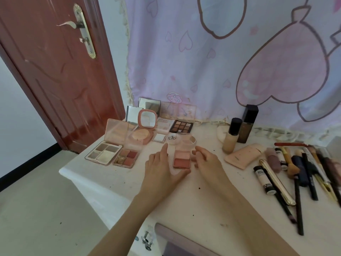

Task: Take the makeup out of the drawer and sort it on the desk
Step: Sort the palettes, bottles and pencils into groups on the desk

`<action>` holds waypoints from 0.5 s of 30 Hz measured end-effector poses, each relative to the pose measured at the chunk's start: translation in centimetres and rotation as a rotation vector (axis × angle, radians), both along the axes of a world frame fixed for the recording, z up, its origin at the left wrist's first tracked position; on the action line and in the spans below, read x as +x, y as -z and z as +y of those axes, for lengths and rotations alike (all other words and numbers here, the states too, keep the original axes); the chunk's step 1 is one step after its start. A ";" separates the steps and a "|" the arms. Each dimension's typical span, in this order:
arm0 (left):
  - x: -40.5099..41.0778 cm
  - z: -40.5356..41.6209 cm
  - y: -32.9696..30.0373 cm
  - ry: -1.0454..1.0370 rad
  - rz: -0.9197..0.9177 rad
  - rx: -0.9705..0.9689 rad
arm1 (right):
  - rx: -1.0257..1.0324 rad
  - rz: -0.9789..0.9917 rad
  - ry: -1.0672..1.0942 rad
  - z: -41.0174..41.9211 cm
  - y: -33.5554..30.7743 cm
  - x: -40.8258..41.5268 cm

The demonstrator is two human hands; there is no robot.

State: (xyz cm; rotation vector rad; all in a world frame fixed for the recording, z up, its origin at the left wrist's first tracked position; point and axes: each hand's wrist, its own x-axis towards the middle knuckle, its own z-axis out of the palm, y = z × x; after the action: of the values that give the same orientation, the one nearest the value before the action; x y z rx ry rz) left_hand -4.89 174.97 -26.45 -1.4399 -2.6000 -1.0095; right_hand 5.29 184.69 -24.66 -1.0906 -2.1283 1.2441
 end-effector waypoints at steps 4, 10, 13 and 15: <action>0.8 1.3 0.2 -0.082 0.044 -0.012 | -0.218 0.119 0.006 0.2 -0.3 -0.9; -0.8 -1.0 0.0 -0.188 0.117 -0.020 | -0.198 0.075 -0.119 -1.2 -0.9 -1.5; -2.2 -2.3 0.3 -0.264 0.252 -0.055 | -0.006 0.043 -0.110 -1.3 0.0 -1.9; -2.9 -2.5 1.0 -0.317 0.371 -0.057 | 0.159 0.023 -0.014 -1.1 0.5 -2.1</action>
State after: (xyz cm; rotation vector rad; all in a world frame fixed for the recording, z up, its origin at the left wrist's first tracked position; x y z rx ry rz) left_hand -7.76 172.47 -27.43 -1.0514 -2.4835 -0.5737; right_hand 3.22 183.58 -25.13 -0.9897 -2.1792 1.0677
